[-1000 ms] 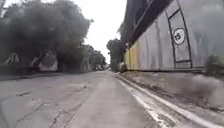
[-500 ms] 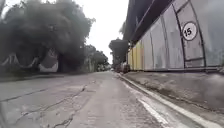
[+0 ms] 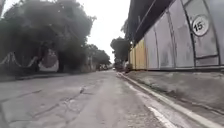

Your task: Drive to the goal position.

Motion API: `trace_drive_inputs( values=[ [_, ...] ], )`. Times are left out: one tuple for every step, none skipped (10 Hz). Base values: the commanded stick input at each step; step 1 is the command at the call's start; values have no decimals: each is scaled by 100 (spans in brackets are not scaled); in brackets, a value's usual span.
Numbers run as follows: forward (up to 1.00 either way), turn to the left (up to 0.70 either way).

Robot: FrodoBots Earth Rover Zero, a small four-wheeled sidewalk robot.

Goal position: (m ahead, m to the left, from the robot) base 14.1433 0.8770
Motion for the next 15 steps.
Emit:
trace_drive_inputs(
  values=[
    [70, 0],
    [70, 0],
    [70, 0],
    [70, 0],
    [70, 0],
    [70, 0],
    [70, 0],
    [70, 0],
    [70, 0],
    [70, 0],
    [70, 0],
    [70, 0],
    [70, 0],
    [70, -6],
    [70, -20]
  ],
)
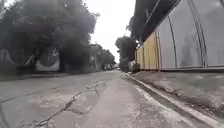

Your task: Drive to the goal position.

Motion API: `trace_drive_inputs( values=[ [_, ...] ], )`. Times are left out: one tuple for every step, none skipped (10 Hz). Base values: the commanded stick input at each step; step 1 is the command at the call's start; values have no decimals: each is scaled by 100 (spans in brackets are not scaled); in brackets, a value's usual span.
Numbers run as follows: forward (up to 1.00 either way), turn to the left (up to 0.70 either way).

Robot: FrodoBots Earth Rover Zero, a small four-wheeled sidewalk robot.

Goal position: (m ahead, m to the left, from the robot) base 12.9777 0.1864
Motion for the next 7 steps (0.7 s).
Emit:
trace_drive_inputs(
  values=[
    [70, -30],
    [70, -35],
    [70, -35],
    [70, -35],
    [70, -35],
    [70, -35],
    [70, -35]
  ],
)
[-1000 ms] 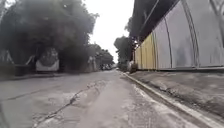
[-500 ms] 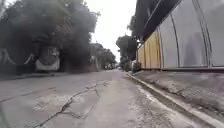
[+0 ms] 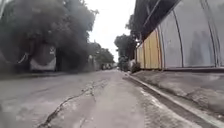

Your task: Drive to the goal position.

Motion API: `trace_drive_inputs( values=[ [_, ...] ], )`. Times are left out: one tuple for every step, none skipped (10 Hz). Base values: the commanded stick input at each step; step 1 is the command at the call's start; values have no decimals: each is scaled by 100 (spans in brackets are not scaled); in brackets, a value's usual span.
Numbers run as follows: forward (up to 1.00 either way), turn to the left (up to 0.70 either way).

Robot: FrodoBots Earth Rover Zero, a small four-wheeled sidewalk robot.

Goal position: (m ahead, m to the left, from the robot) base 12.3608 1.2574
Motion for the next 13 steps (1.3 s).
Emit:
trace_drive_inputs(
  values=[
    [70, -17],
    [70, 0],
    [70, 0],
    [70, 0],
    [70, 0],
    [70, 0],
    [70, 0],
    [70, 0],
    [70, 0],
    [70, 0],
    [70, 0],
    [70, 0],
    [70, 0]
  ],
)
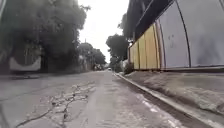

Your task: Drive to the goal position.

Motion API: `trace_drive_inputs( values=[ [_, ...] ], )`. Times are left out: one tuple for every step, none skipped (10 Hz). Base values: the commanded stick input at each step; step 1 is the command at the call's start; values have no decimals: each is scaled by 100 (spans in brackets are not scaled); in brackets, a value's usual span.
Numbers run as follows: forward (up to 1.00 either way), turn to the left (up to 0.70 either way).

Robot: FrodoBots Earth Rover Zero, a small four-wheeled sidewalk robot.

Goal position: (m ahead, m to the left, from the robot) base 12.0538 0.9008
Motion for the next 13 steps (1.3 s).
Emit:
trace_drive_inputs(
  values=[
    [70, 0],
    [70, 0],
    [70, 0],
    [70, 0],
    [70, -10],
    [70, -35],
    [70, -35],
    [70, -35],
    [70, -35],
    [70, -35],
    [70, -35],
    [70, -35],
    [70, -27]
  ],
)
